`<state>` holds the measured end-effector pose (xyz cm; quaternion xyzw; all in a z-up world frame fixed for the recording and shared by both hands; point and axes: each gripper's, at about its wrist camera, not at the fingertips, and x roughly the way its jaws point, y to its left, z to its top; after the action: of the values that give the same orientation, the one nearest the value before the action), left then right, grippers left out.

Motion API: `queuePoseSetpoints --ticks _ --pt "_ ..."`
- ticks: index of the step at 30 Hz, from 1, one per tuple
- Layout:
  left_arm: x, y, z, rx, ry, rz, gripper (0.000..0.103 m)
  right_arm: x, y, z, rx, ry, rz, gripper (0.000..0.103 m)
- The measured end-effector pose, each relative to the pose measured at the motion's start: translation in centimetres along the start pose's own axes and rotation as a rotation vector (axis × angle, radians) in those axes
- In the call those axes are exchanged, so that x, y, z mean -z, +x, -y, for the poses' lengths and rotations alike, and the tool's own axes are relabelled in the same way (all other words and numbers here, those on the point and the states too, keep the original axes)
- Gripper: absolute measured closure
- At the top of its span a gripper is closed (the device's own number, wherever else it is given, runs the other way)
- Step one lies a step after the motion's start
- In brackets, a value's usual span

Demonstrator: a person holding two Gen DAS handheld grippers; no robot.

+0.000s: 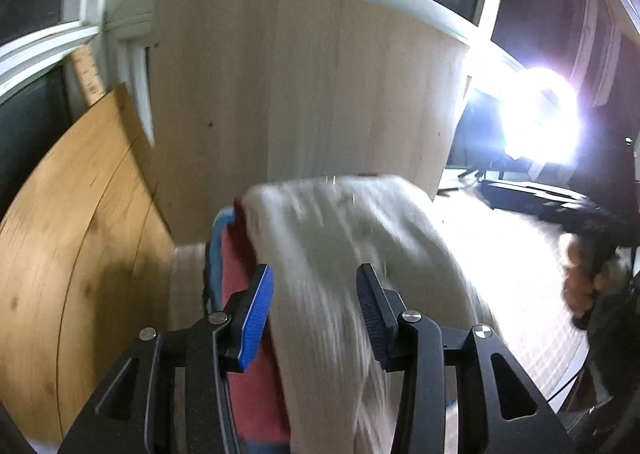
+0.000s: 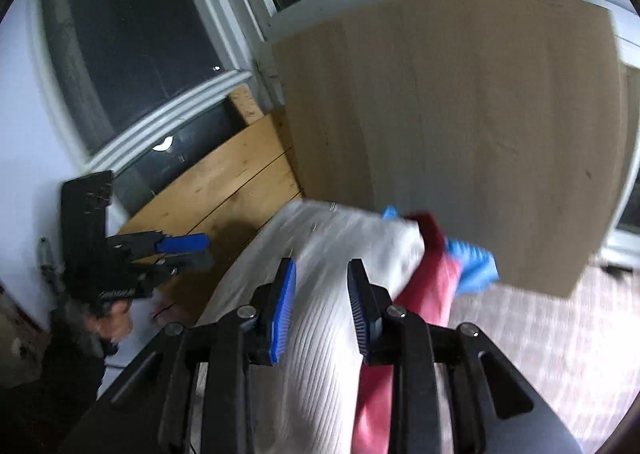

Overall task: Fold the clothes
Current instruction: 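Lower the cardigan onto the pink and blue clothes stack and open both grippers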

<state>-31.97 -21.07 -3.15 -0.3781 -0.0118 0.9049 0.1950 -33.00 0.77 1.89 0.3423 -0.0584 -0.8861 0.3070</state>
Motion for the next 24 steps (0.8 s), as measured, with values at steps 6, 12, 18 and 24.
queuePoseSetpoints --ticks 6,12,18,24 --pt "-1.7 9.8 -1.8 -0.078 0.054 -0.156 0.055 -0.7 10.0 3.2 0.133 -0.060 -0.141 0.078" --pt "-1.0 11.1 -3.1 -0.043 -0.010 -0.178 0.056 -0.4 12.8 5.4 0.157 -0.036 -0.215 0.078" --pt "-1.8 3.8 2.6 0.028 0.117 -0.074 0.062 -0.1 5.1 5.4 0.011 0.022 -0.096 0.076" --pt "-0.1 2.5 11.4 0.183 0.346 -0.100 0.059 0.8 3.7 6.4 -0.019 0.070 -0.140 0.077"
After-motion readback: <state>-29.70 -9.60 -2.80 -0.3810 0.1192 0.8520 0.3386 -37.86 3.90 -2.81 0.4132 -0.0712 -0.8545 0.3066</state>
